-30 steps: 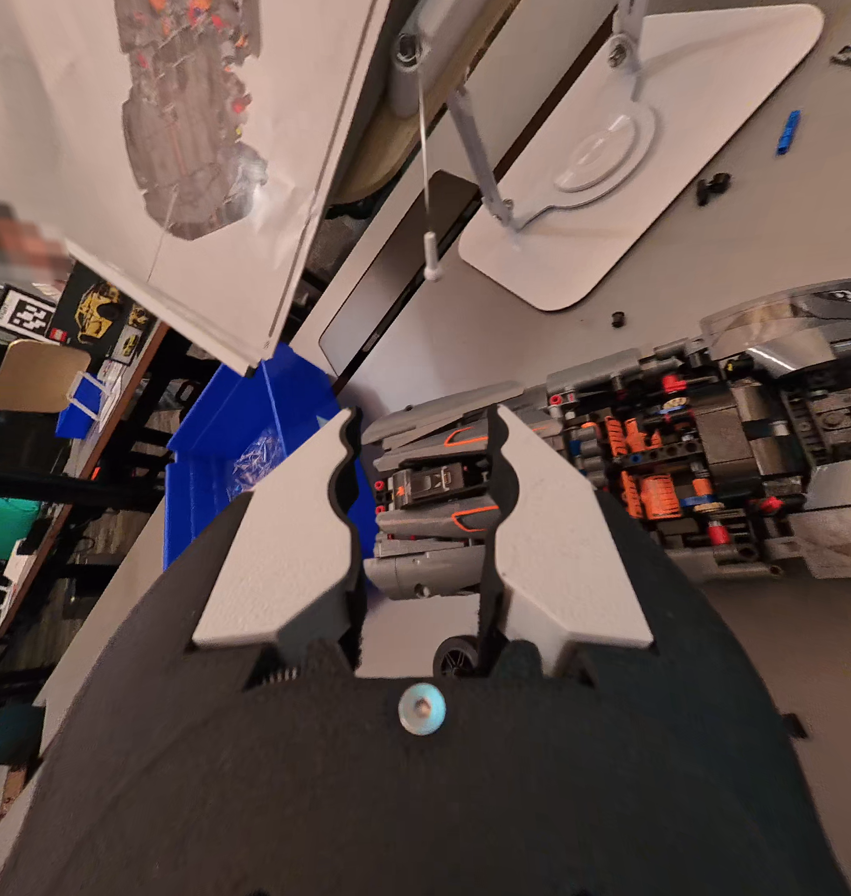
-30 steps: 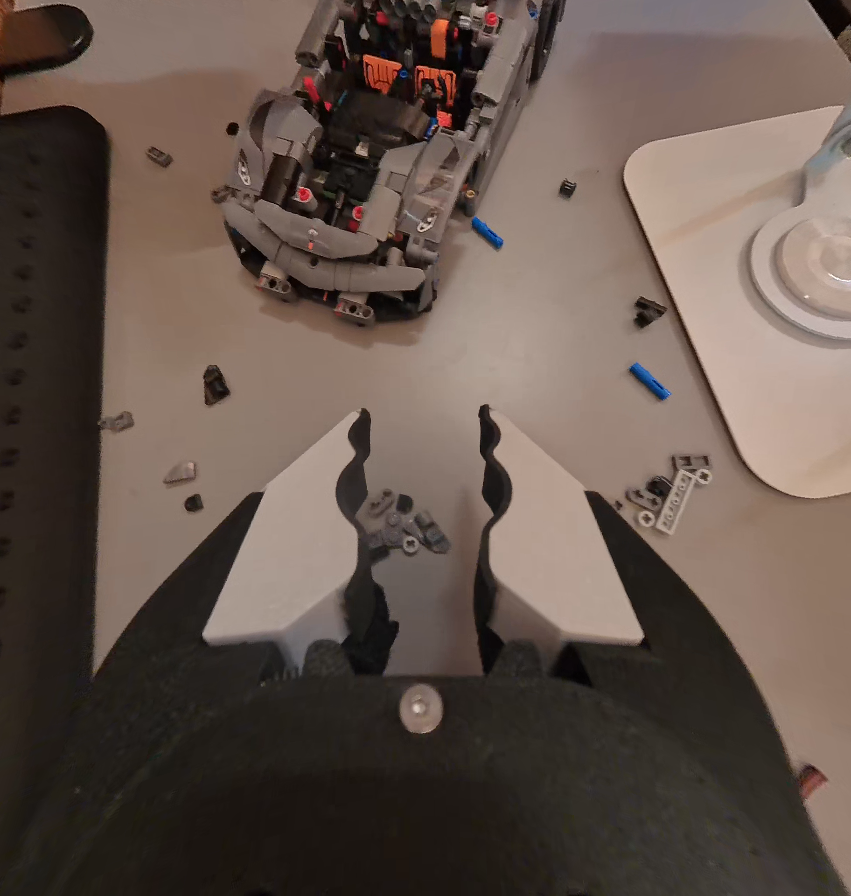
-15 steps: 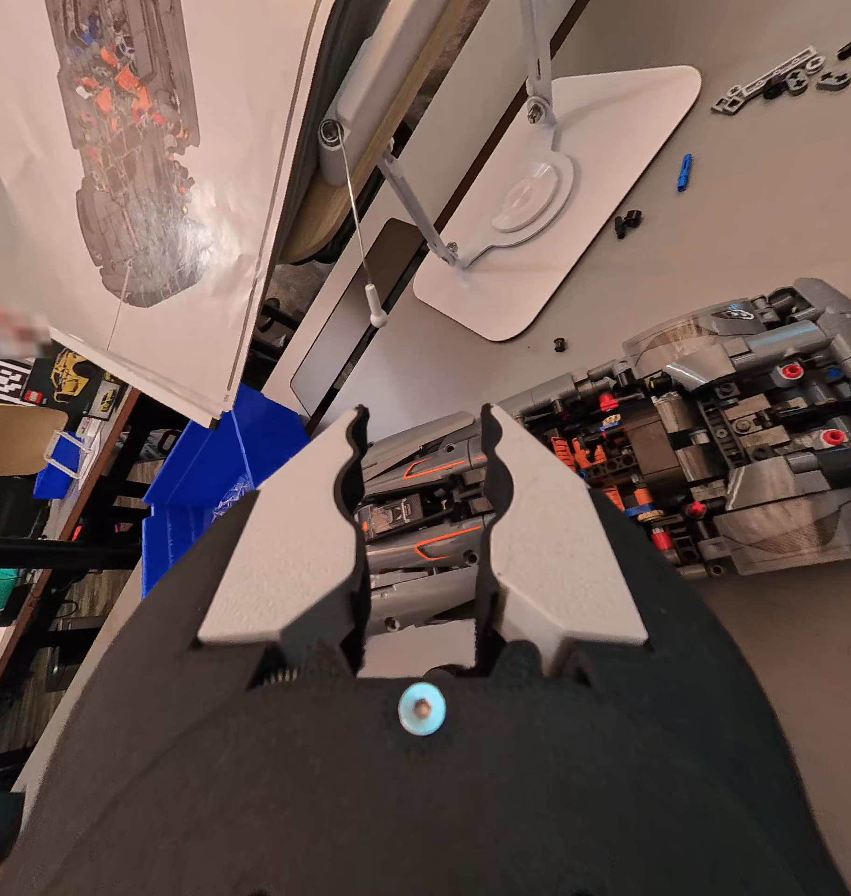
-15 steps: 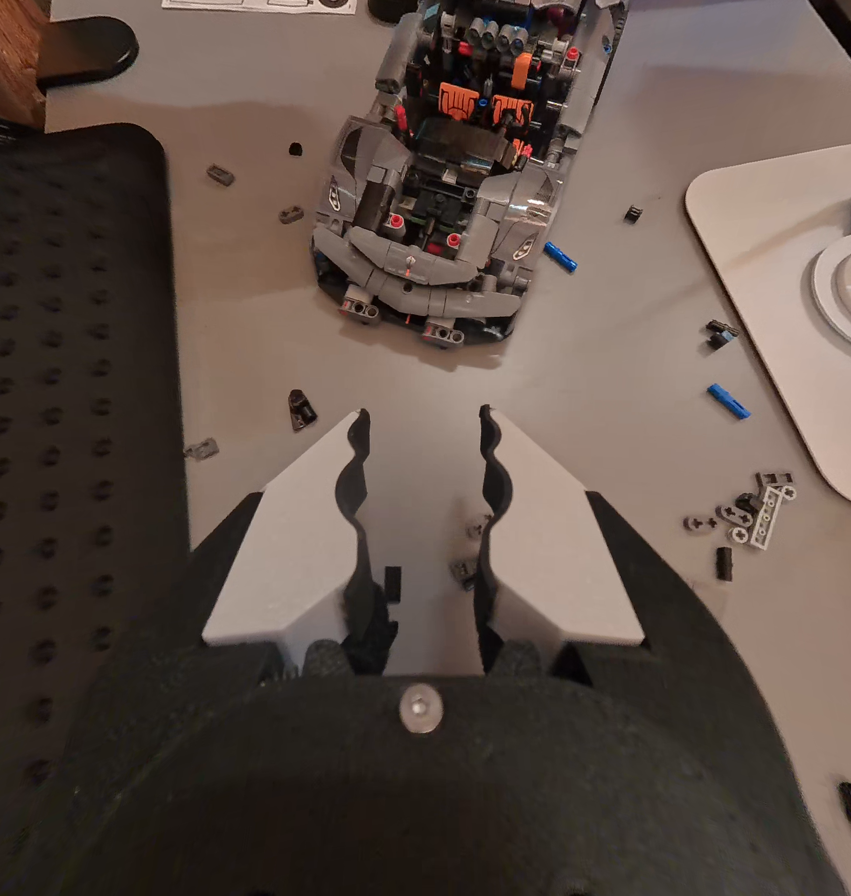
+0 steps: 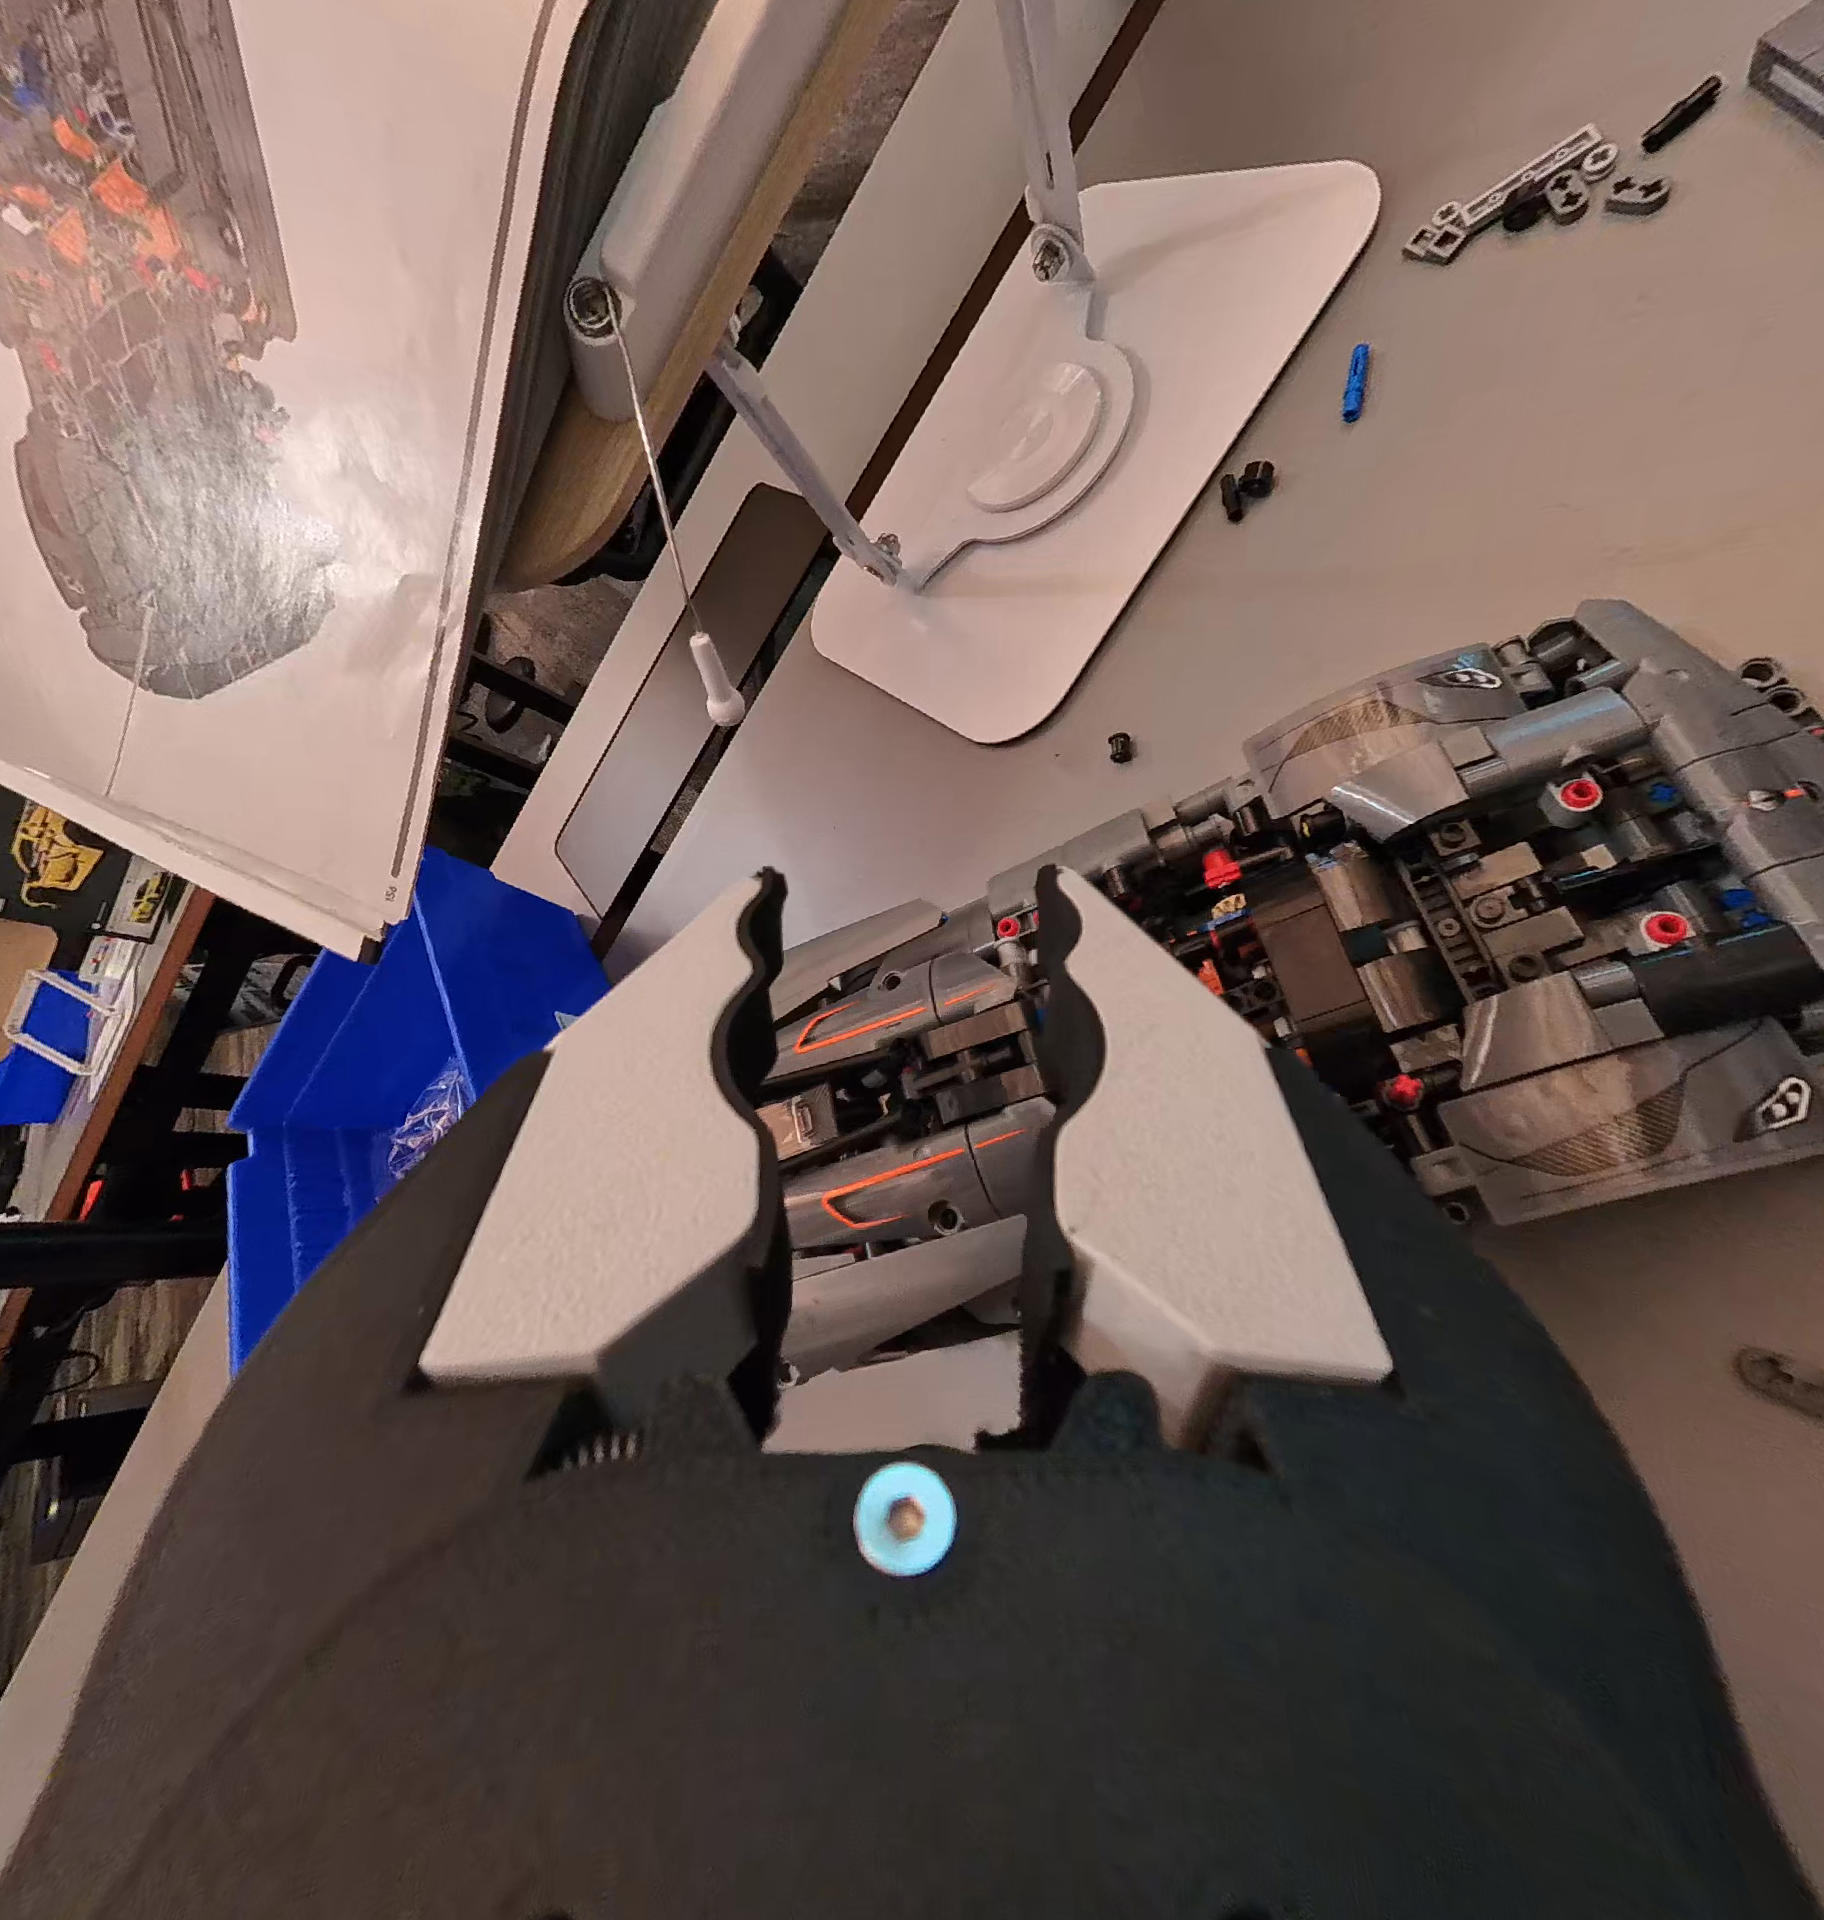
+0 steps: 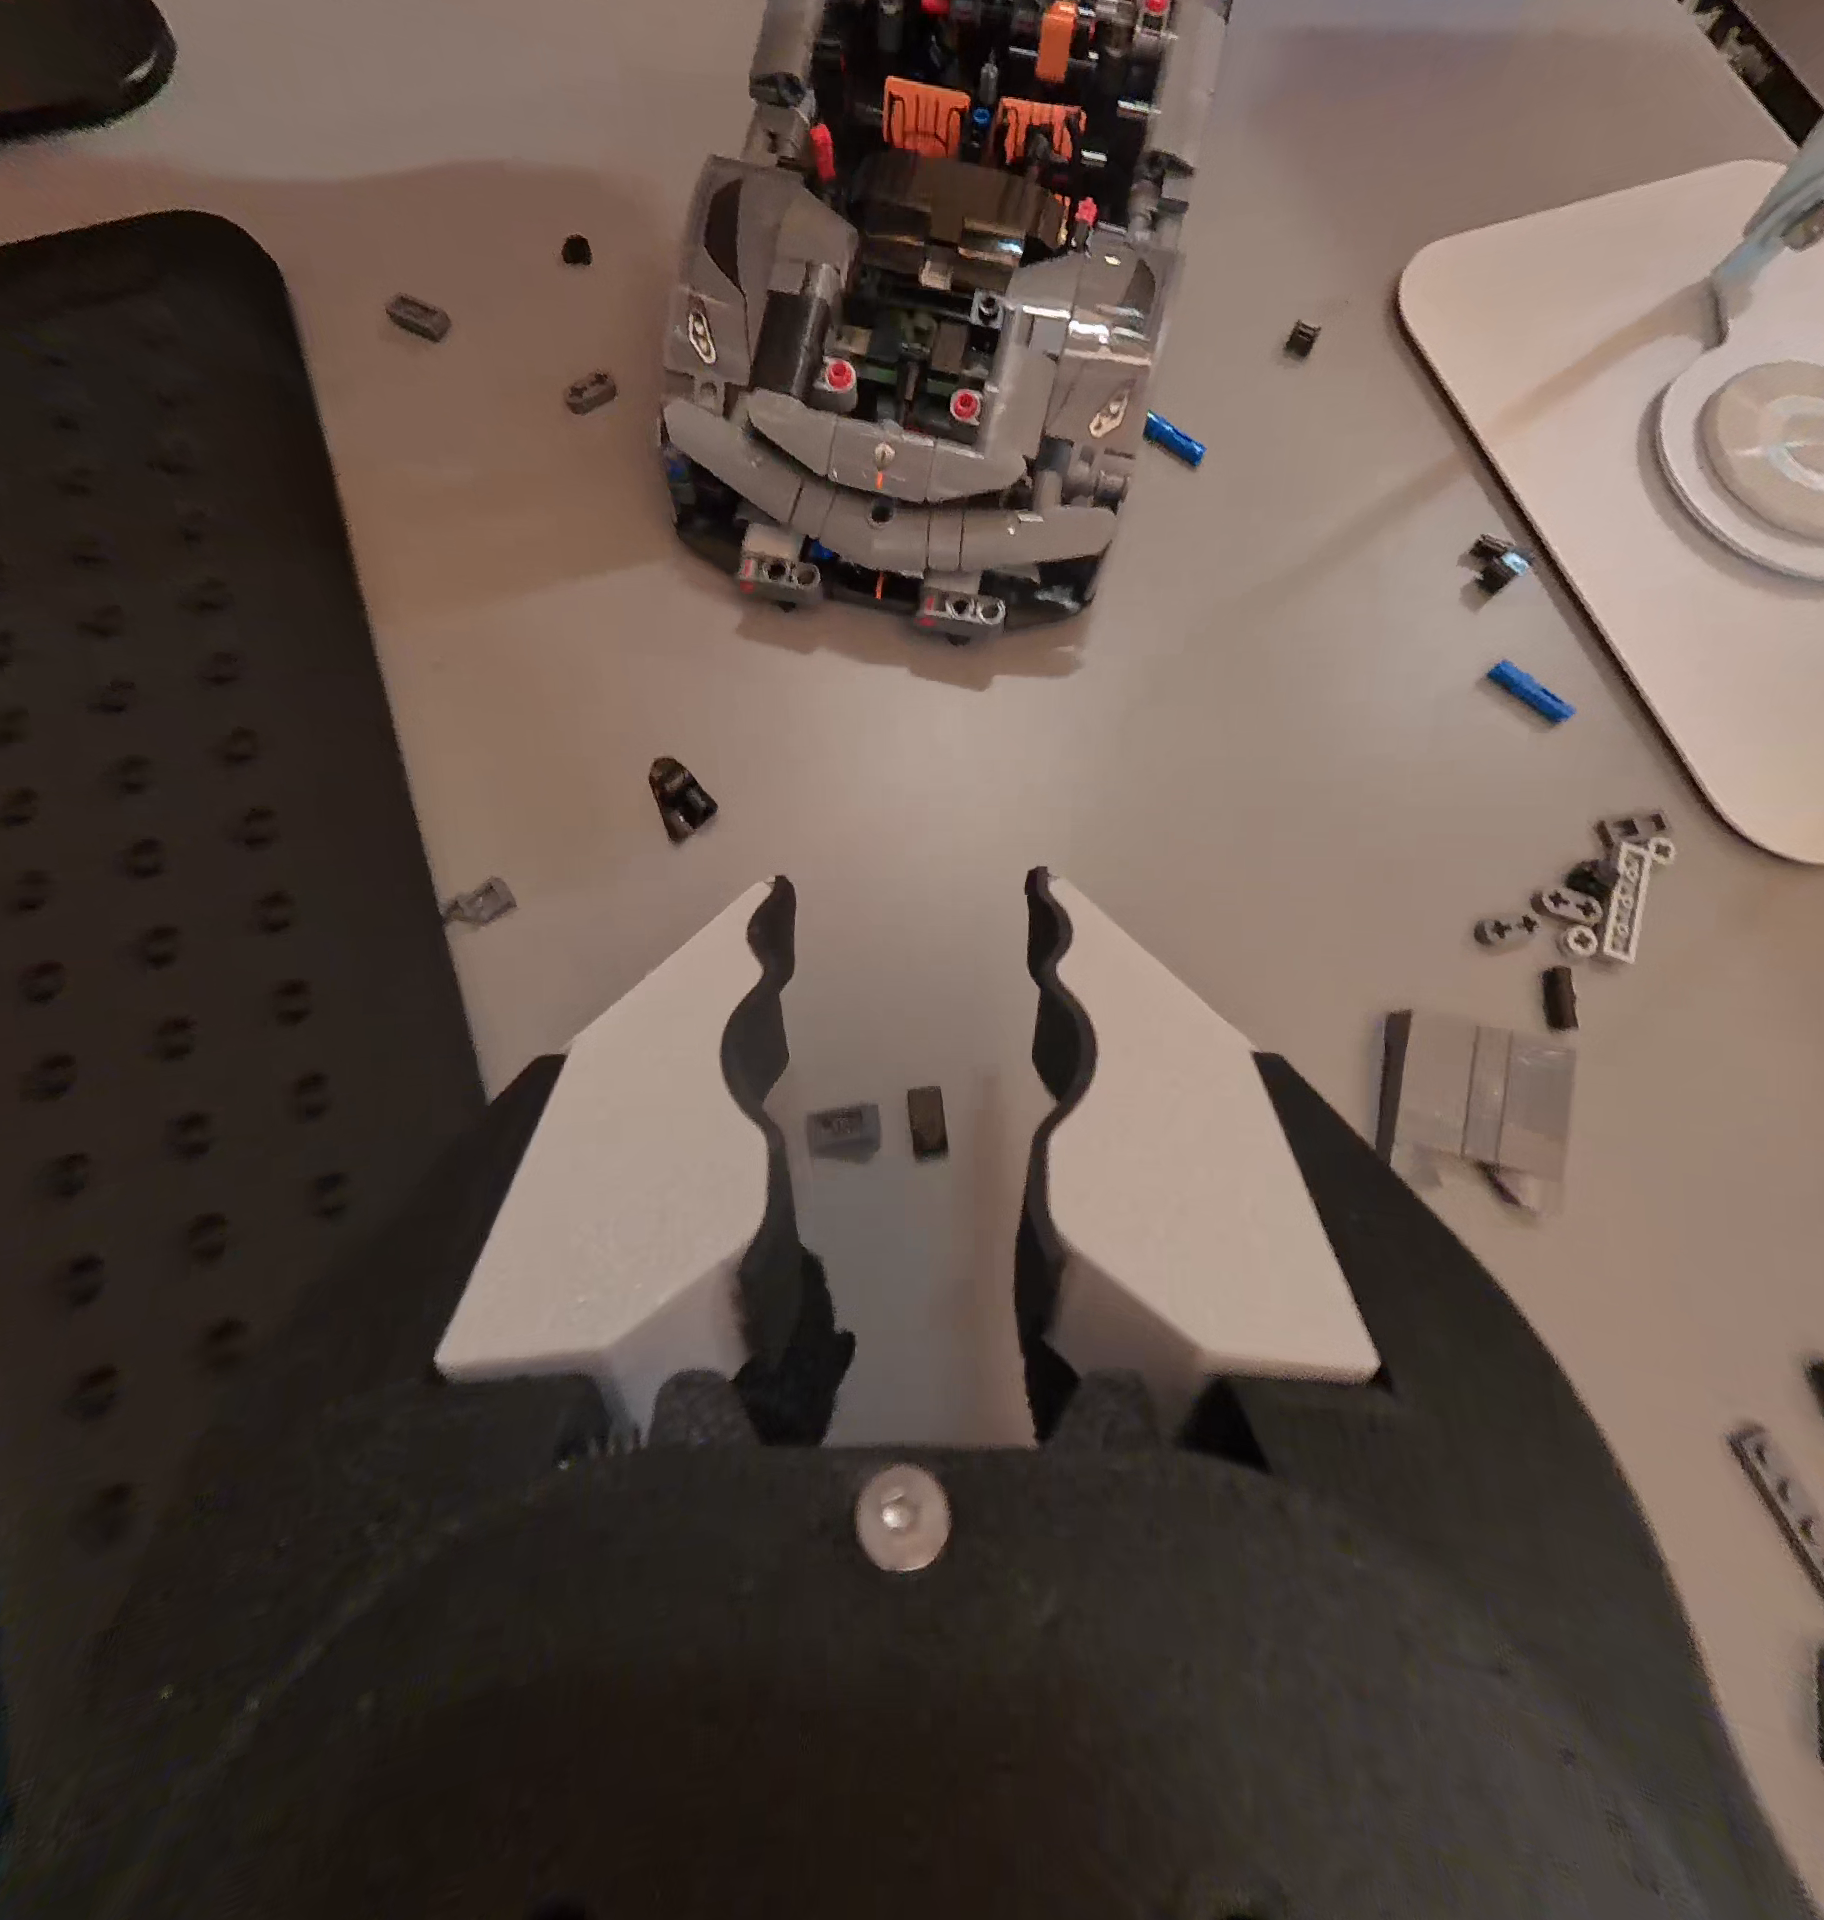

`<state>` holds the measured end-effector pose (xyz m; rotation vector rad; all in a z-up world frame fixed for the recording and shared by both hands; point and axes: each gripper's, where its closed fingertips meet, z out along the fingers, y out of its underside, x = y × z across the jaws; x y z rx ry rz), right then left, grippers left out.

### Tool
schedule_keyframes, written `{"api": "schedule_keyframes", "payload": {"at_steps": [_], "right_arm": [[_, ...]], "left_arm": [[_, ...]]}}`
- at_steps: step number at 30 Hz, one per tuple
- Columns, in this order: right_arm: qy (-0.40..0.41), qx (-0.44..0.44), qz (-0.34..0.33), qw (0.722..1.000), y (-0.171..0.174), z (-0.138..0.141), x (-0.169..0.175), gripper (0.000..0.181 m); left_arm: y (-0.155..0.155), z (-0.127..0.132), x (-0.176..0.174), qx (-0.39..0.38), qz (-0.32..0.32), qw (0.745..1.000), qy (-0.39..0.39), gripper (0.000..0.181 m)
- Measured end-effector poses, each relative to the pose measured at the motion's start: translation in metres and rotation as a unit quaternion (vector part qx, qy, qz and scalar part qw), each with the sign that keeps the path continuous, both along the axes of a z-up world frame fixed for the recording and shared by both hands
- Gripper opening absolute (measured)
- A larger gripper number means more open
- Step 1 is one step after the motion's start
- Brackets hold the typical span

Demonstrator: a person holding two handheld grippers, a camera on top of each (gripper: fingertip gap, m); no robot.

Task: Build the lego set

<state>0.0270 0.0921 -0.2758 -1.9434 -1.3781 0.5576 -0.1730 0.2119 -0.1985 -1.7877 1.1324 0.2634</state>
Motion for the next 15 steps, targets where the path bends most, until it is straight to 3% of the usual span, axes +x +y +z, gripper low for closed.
{"api": "schedule_keyframes", "payload": {"at_steps": [8, 15], "right_arm": [[-0.031, -0.020, -0.046, 0.998, 0.024, -0.016, 0.036, 0.036], [-0.004, -0.052, -0.012, 0.999, 0.028, -0.021, 0.027, 0.027]], "left_arm": [[-0.007, -0.006, 0.010, -0.012, -0.023, 1.000, 0.014, 0.046], [-0.006, -0.013, 0.015, -0.020, -0.031, 0.999, 0.025, 0.045]]}}
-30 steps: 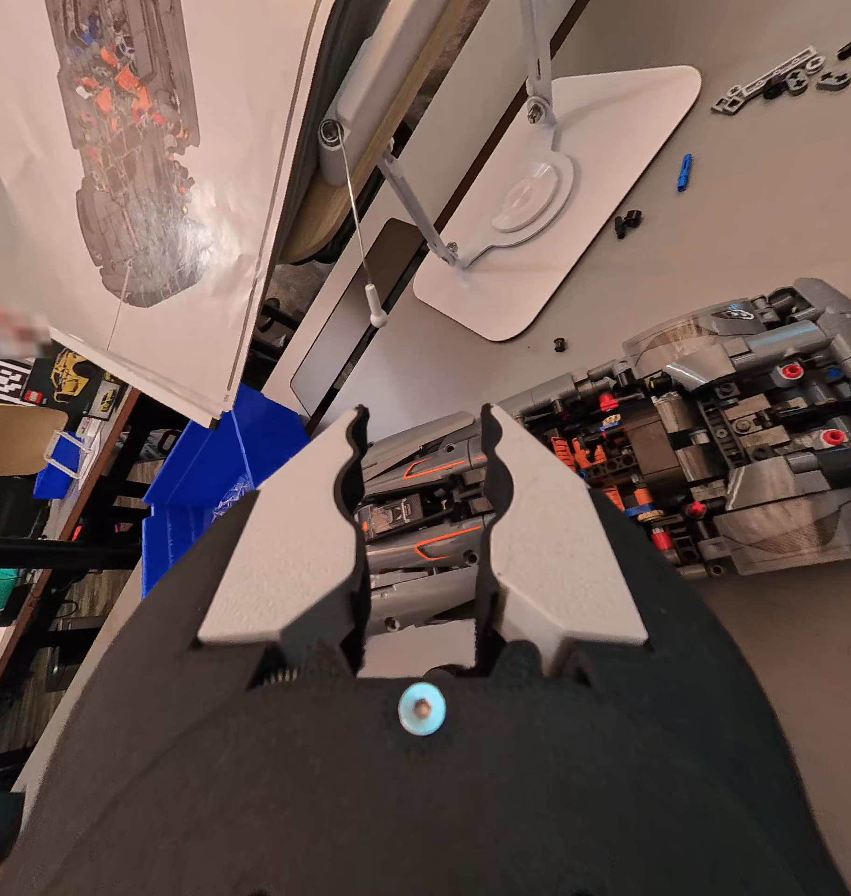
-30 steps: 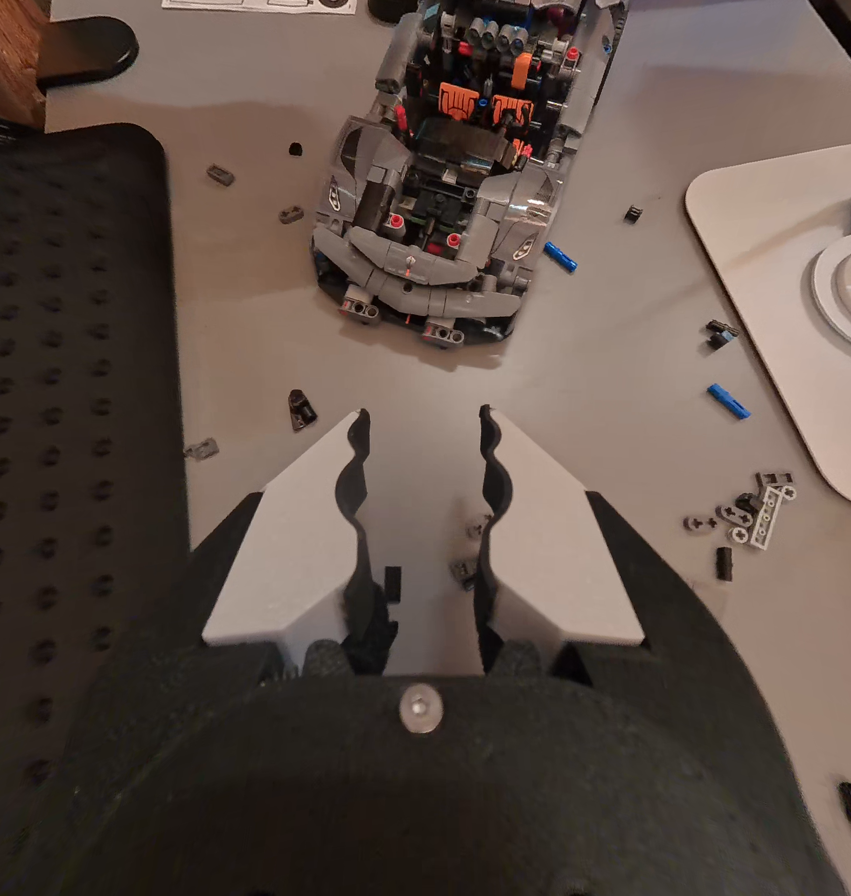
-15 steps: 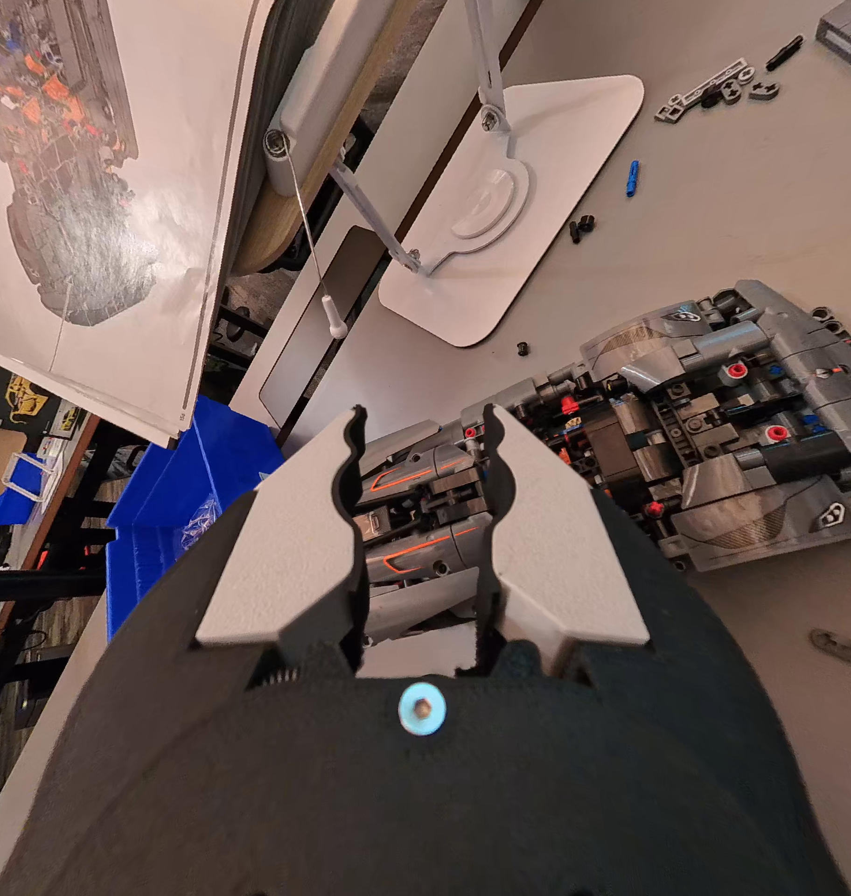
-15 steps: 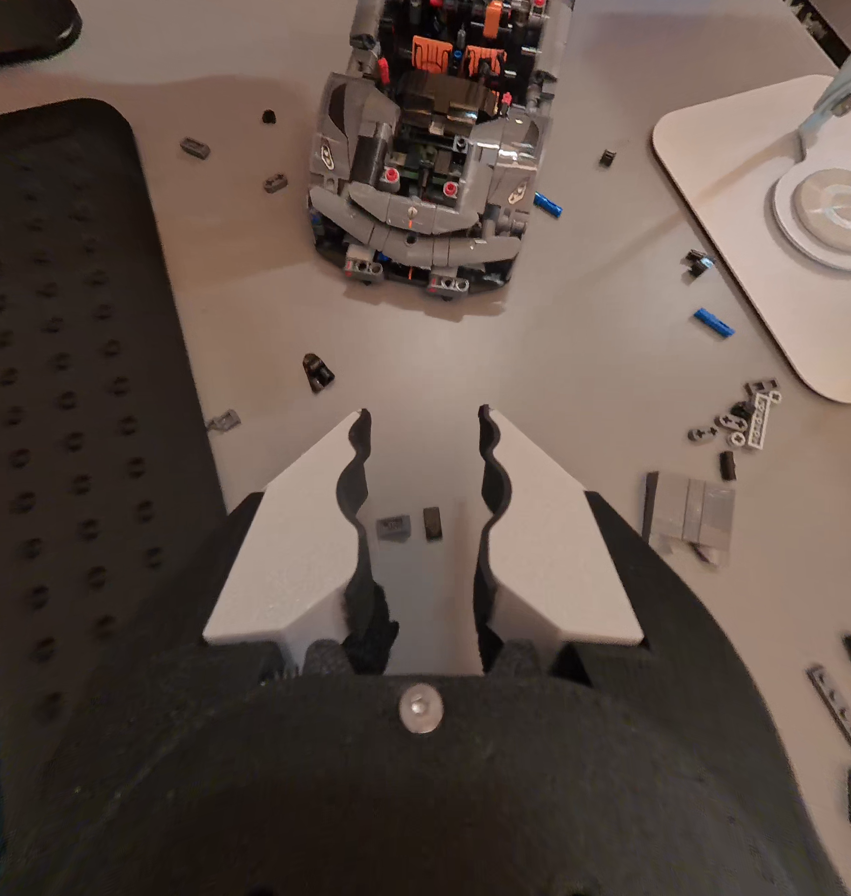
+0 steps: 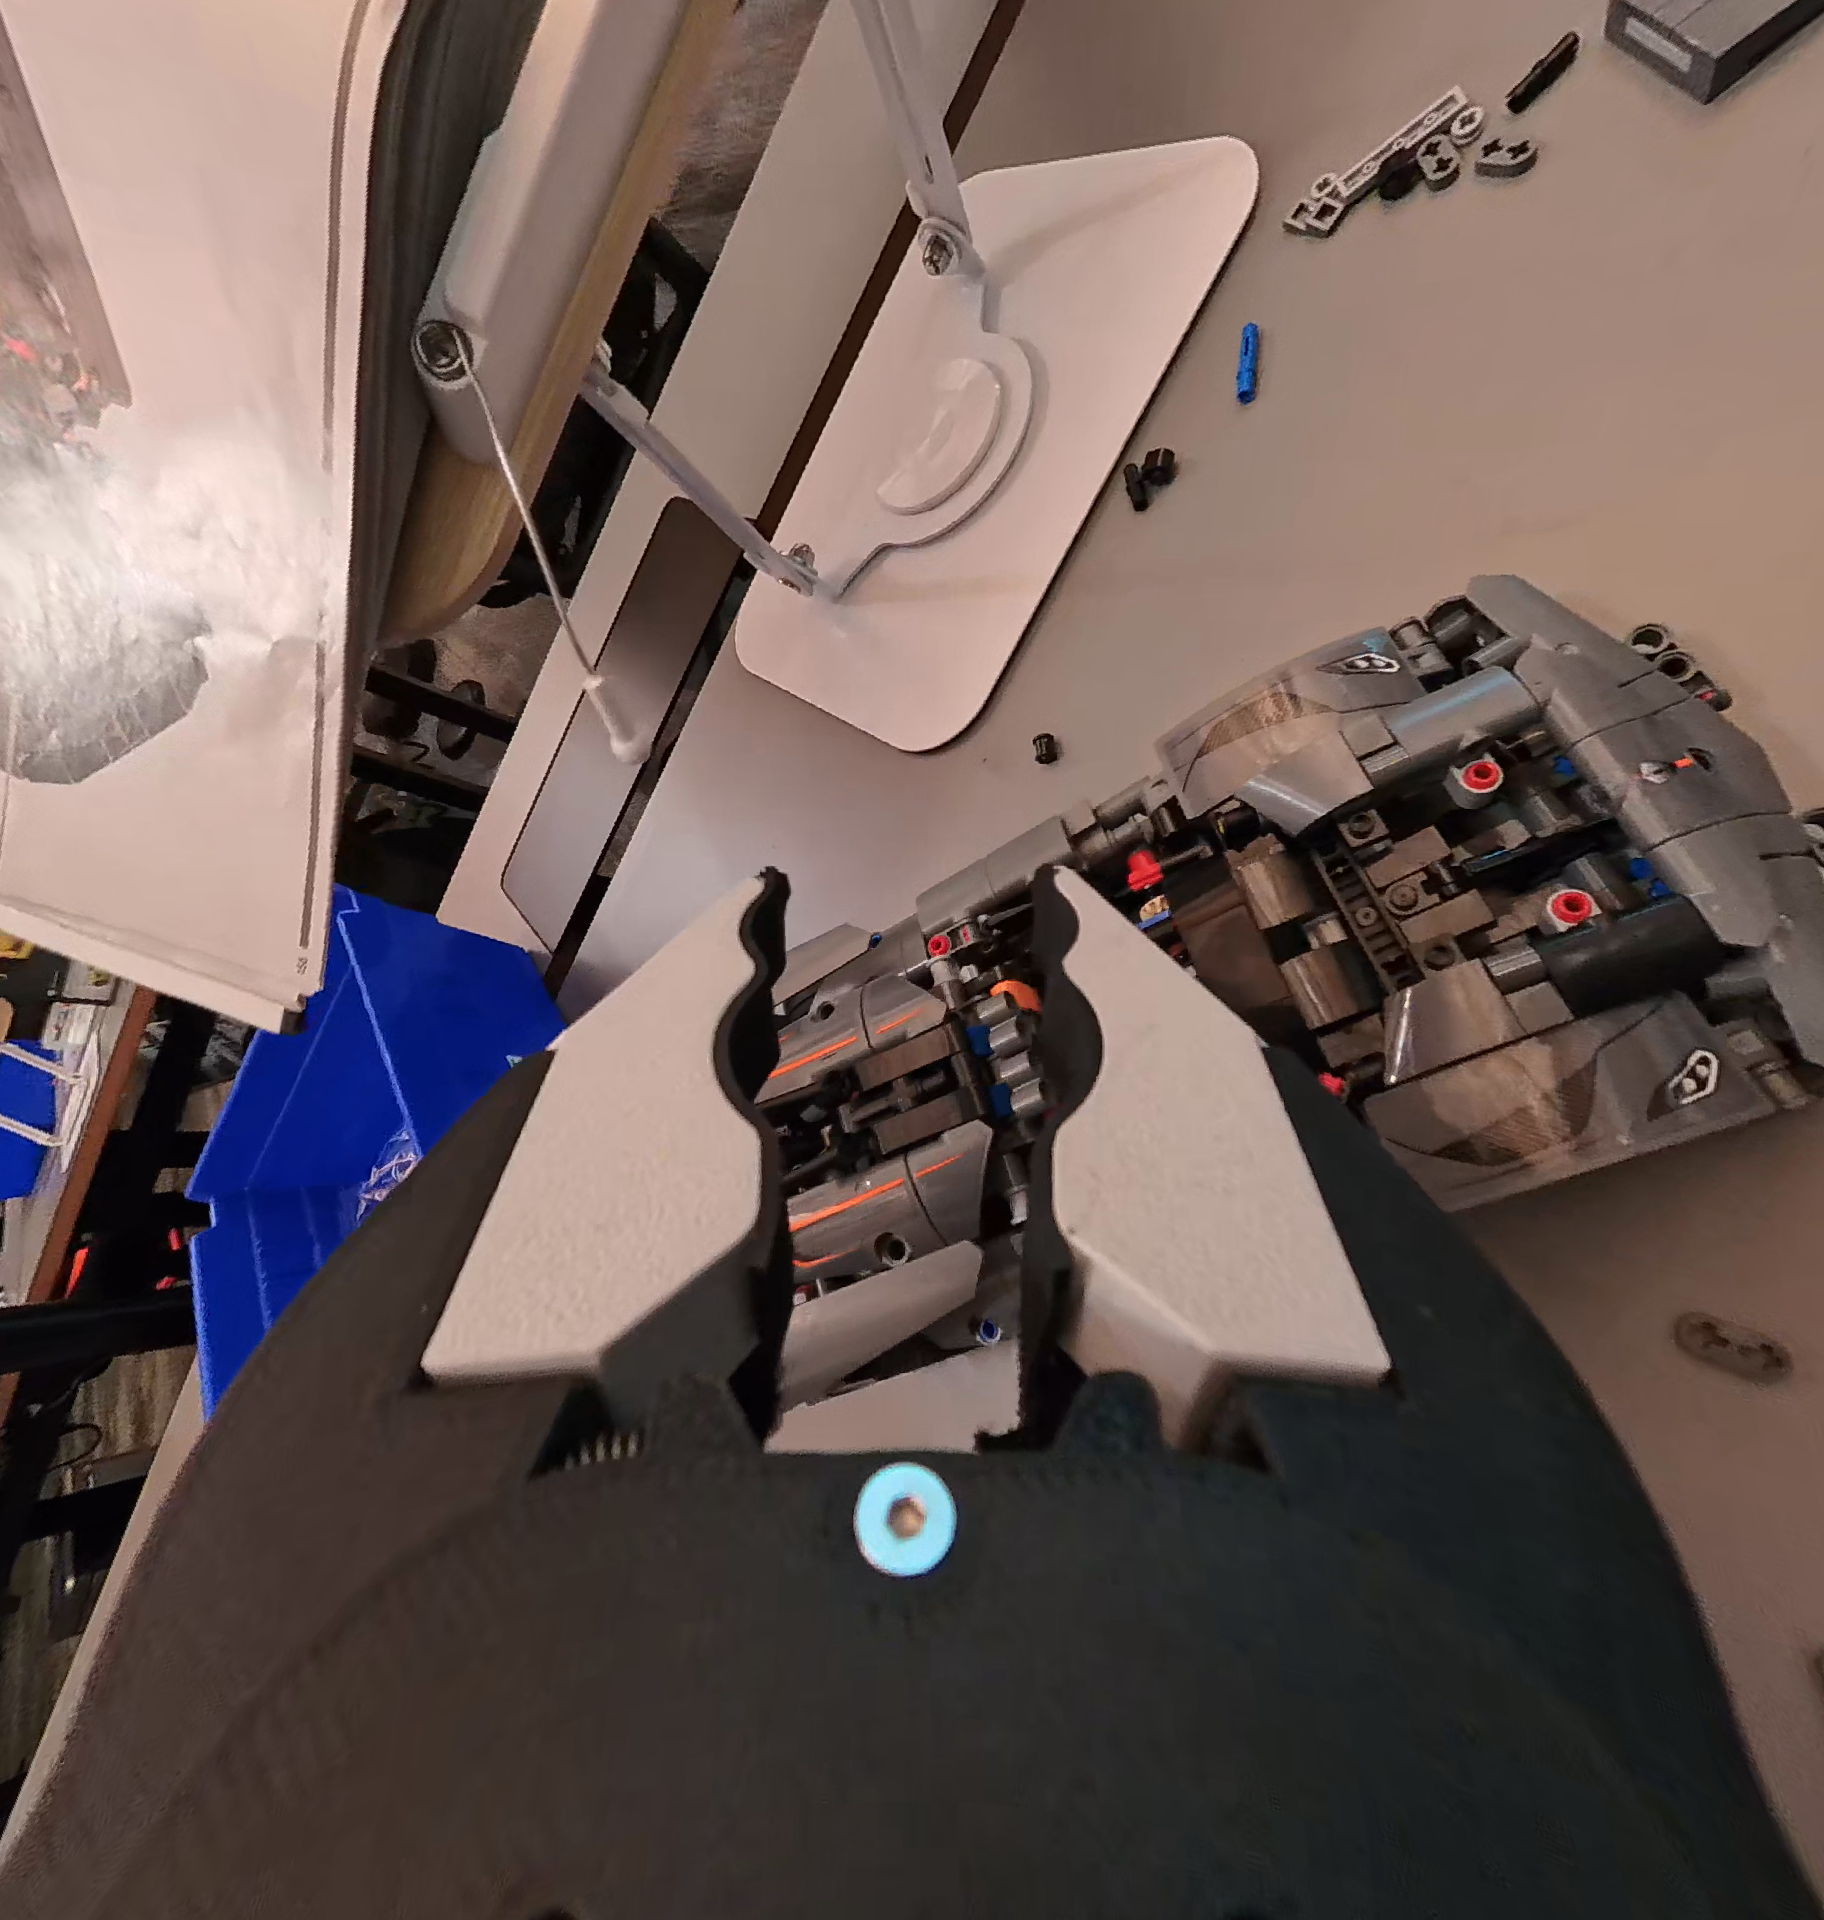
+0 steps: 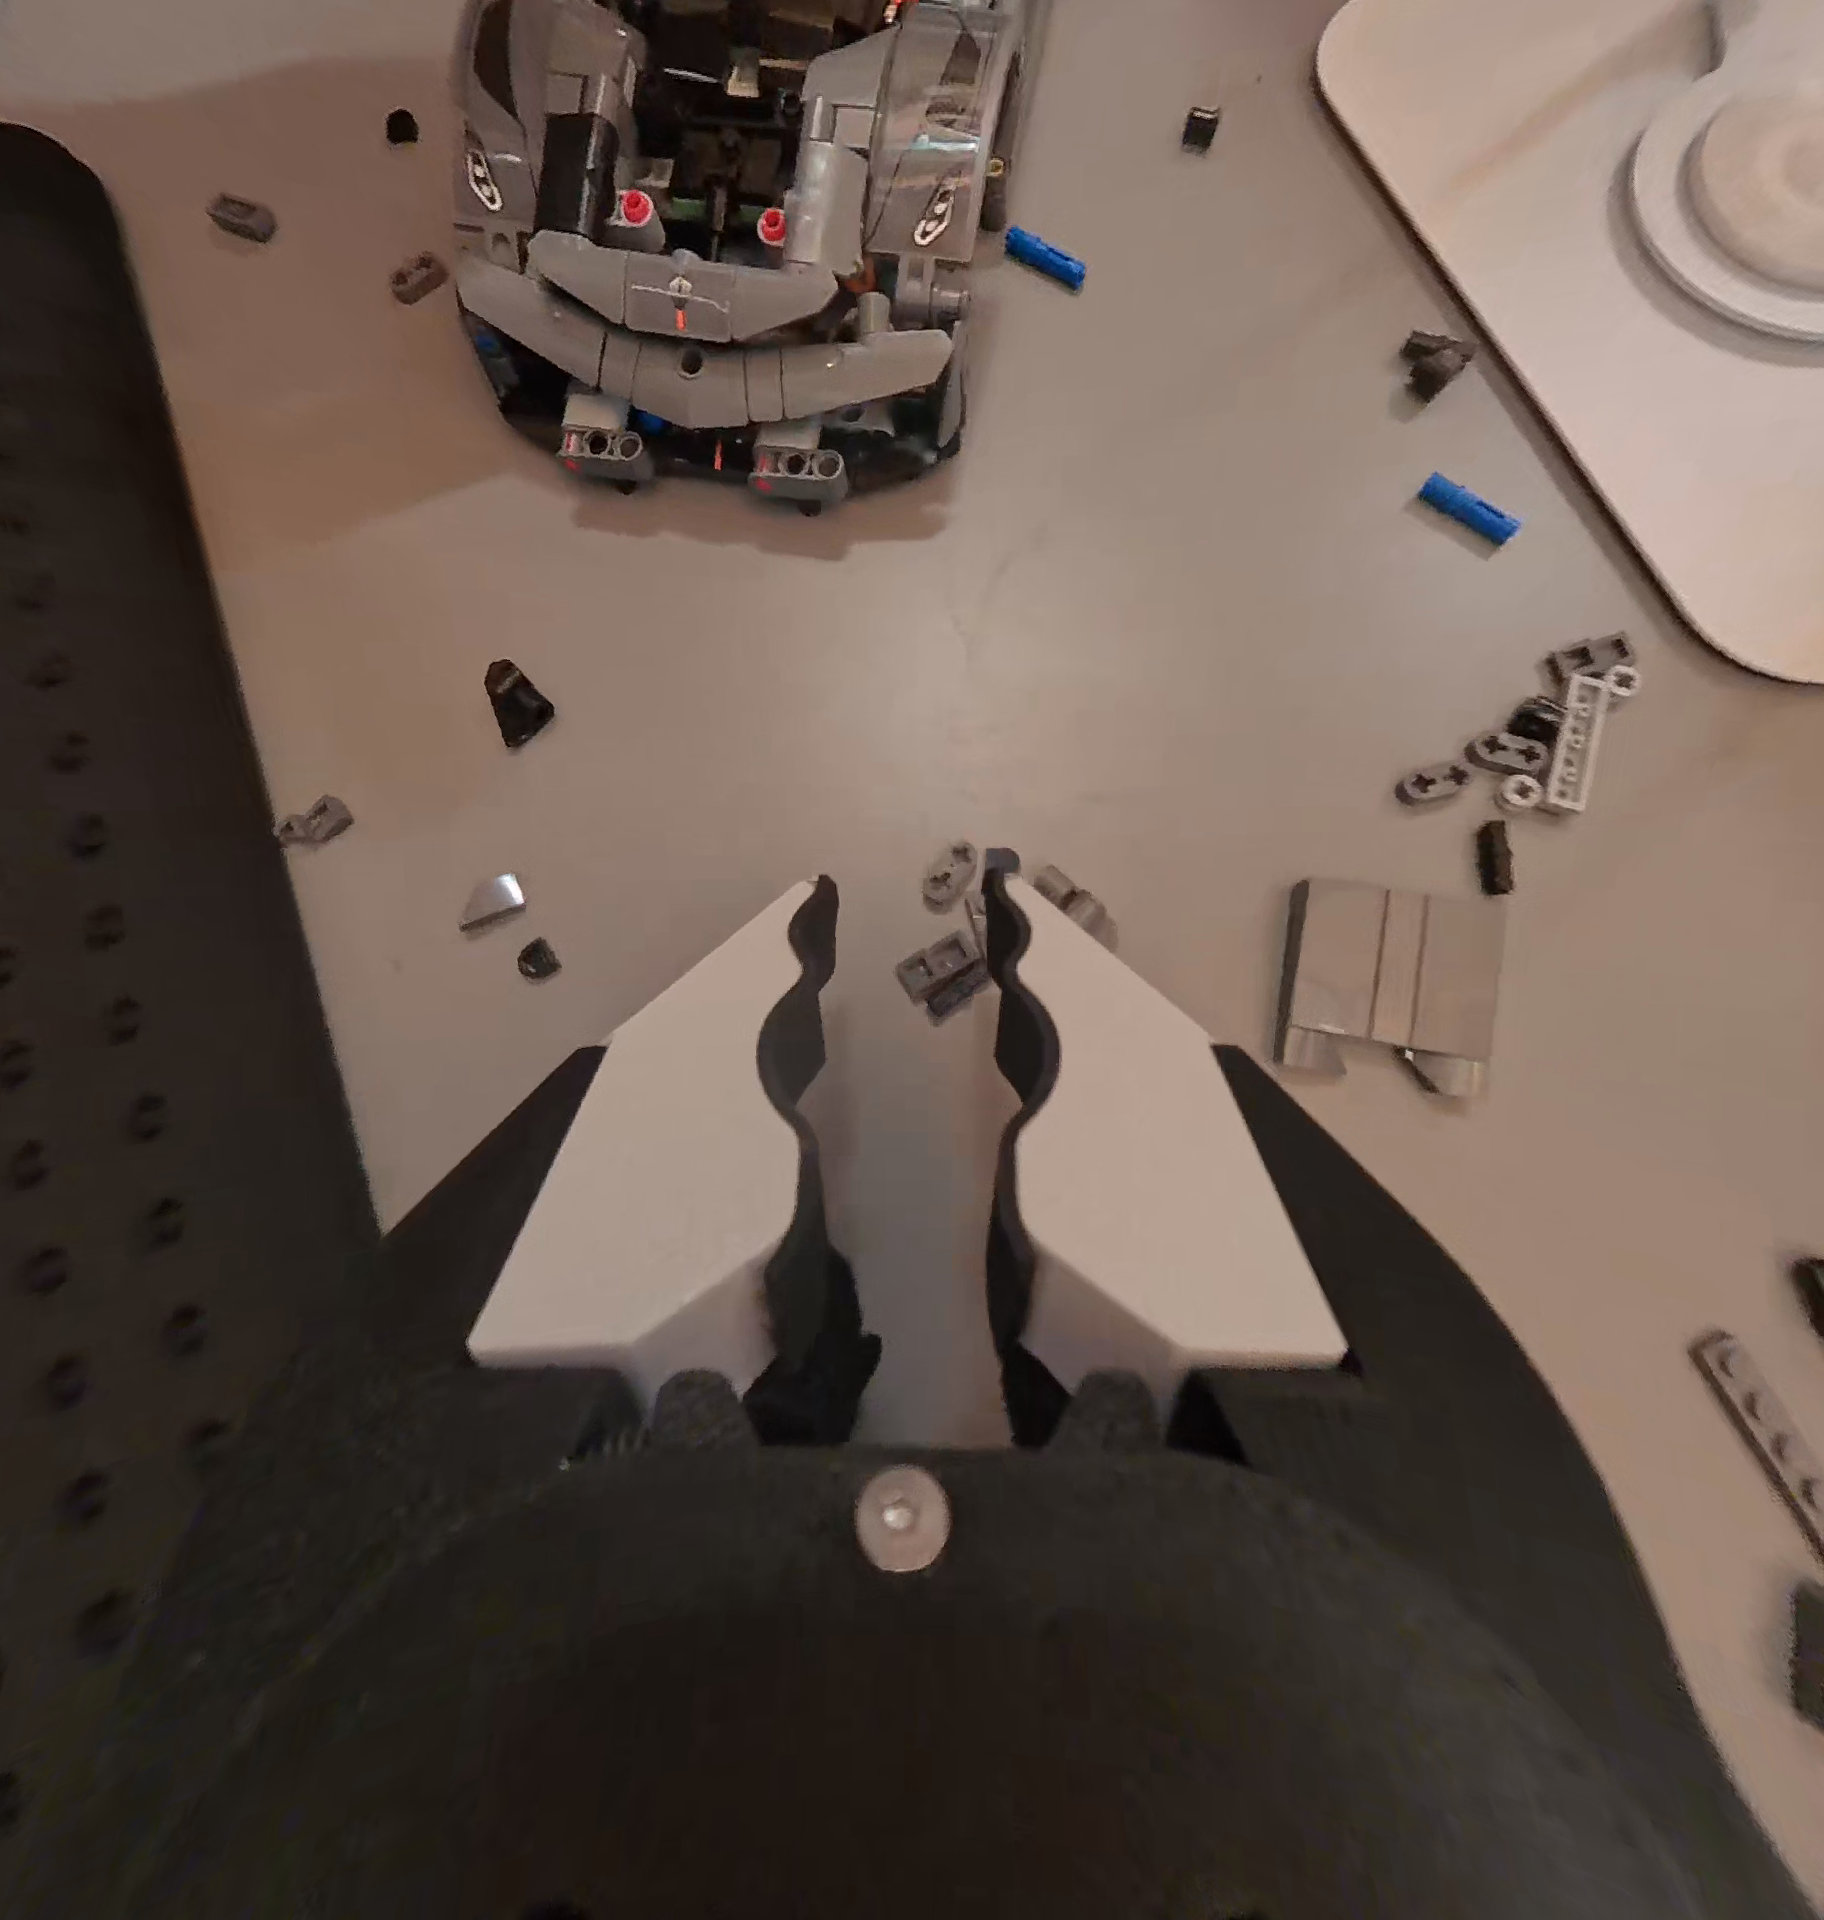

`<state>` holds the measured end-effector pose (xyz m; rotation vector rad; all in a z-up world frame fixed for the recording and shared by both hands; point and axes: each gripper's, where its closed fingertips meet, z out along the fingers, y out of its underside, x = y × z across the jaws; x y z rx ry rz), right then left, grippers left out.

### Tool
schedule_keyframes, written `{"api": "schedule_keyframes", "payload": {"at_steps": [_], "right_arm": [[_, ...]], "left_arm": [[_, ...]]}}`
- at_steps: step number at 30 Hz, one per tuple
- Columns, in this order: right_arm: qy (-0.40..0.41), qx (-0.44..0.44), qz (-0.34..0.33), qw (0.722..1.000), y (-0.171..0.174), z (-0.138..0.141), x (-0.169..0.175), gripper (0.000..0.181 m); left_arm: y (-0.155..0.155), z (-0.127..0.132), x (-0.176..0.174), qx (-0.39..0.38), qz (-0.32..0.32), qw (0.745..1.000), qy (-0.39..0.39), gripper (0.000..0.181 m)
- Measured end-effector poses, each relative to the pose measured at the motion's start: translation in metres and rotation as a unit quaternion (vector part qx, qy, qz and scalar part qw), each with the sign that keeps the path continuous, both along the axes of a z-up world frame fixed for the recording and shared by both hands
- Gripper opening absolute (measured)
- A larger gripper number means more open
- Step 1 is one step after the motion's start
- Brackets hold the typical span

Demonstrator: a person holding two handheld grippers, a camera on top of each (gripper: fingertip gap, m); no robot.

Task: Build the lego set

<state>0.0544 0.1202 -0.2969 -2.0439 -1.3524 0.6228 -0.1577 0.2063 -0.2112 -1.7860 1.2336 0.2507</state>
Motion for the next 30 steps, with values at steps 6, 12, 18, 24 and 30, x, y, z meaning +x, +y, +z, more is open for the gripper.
{"api": "schedule_keyframes", "payload": {"at_steps": [6, 12, 18, 24, 30], "right_arm": [[-0.060, 0.039, 0.012, 0.997, 0.005, -0.025, -0.006, 0.029], [-0.053, 0.027, 0.008, 0.998, 0.004, -0.027, -0.014, 0.016], [-0.066, 0.040, 0.021, 0.997, 0.013, -0.020, -0.014, 0.006], [-0.058, -0.003, 0.028, 0.998, 0.018, -0.018, -0.008, 0.021], [-0.081, -0.010, 0.054, 0.995, 0.011, -0.028, -0.008, 0.007]], "left_arm": [[-0.002, -0.004, 0.006, 0.003, -0.011, 1.000, 0.019, 0.045], [0.000, -0.007, 0.005, -0.002, -0.010, 1.000, 0.020, 0.045], [0.001, -0.013, 0.008, -0.008, -0.012, 0.999, 0.029, 0.045], [0.001, -0.015, 0.011, -0.009, -0.017, 0.999, 0.033, 0.045], [-0.002, -0.016, 0.018, -0.012, -0.028, 0.999, 0.033, 0.045]]}}
